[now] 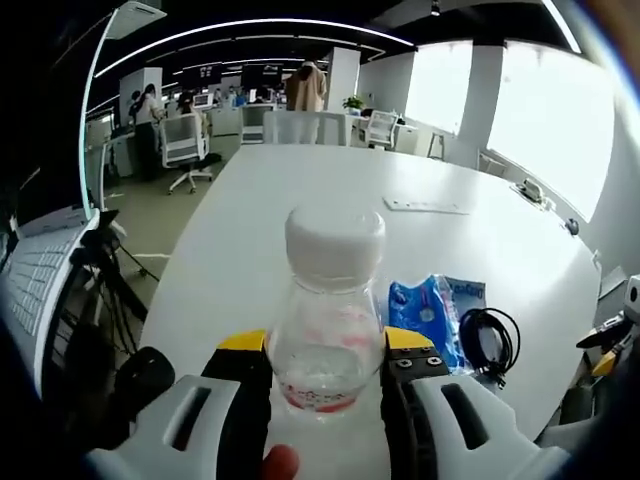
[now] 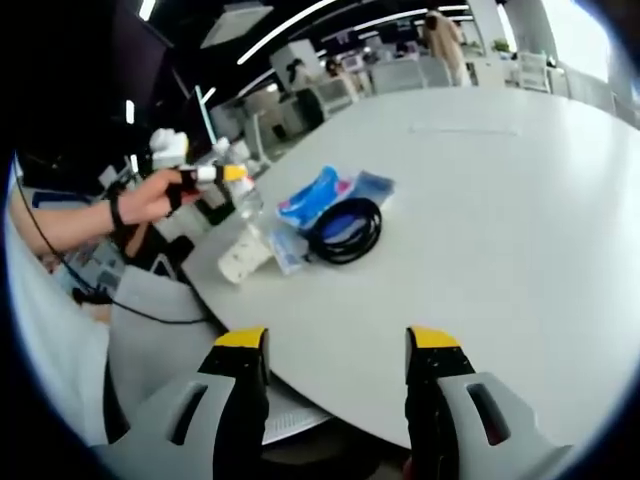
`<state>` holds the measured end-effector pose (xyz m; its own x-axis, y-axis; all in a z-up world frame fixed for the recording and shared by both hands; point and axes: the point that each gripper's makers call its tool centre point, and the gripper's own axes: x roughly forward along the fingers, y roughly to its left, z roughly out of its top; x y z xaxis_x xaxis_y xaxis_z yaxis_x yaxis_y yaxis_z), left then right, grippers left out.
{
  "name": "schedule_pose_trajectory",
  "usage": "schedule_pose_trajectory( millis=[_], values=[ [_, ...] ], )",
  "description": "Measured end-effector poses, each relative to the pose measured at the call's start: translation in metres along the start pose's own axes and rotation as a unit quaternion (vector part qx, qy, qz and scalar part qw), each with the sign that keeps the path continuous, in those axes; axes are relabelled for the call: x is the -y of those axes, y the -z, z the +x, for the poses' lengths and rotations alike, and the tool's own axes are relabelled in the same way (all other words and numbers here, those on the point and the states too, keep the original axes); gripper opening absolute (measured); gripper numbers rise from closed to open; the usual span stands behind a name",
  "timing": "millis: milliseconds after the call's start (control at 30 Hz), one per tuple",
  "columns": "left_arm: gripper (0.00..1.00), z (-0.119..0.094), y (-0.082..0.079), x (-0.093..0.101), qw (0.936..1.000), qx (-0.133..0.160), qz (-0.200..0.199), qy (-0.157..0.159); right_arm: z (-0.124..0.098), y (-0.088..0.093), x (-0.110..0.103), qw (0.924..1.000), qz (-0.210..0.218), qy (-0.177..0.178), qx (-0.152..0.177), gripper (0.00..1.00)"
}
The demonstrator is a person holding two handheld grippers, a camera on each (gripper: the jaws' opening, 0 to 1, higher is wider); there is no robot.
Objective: Arrange the tabletop items into an orderly group along one side of the table until the central work area is clear of visible clutter.
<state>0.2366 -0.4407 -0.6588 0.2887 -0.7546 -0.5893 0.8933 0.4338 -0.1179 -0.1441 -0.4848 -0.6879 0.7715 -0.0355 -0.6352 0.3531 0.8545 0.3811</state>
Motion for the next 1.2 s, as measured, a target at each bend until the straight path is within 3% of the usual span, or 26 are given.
schedule_pose_trajectory(
  millis=[500, 800, 1200],
  values=[
    [0.41, 0.038, -0.027, -0.011, 0.9999, 0.009, -0.008, -0.008, 0.004, -0.003, 0.005, 1.0, 0.002, 0.004, -0.007, 0.53],
    [0.41, 0.05, -0.015, -0.015, 0.9999, 0.004, -0.001, -0.015, 0.011, -0.015, 0.006, 1.0, -0.003, -0.001, -0.005, 0.53],
    [0.41, 0.041, -0.008, -0.012, 0.9987, 0.021, 0.016, -0.043, 0.011, -0.012, 0.005, 1.0, -0.002, -0.001, -0.006, 0.53]
  ],
)
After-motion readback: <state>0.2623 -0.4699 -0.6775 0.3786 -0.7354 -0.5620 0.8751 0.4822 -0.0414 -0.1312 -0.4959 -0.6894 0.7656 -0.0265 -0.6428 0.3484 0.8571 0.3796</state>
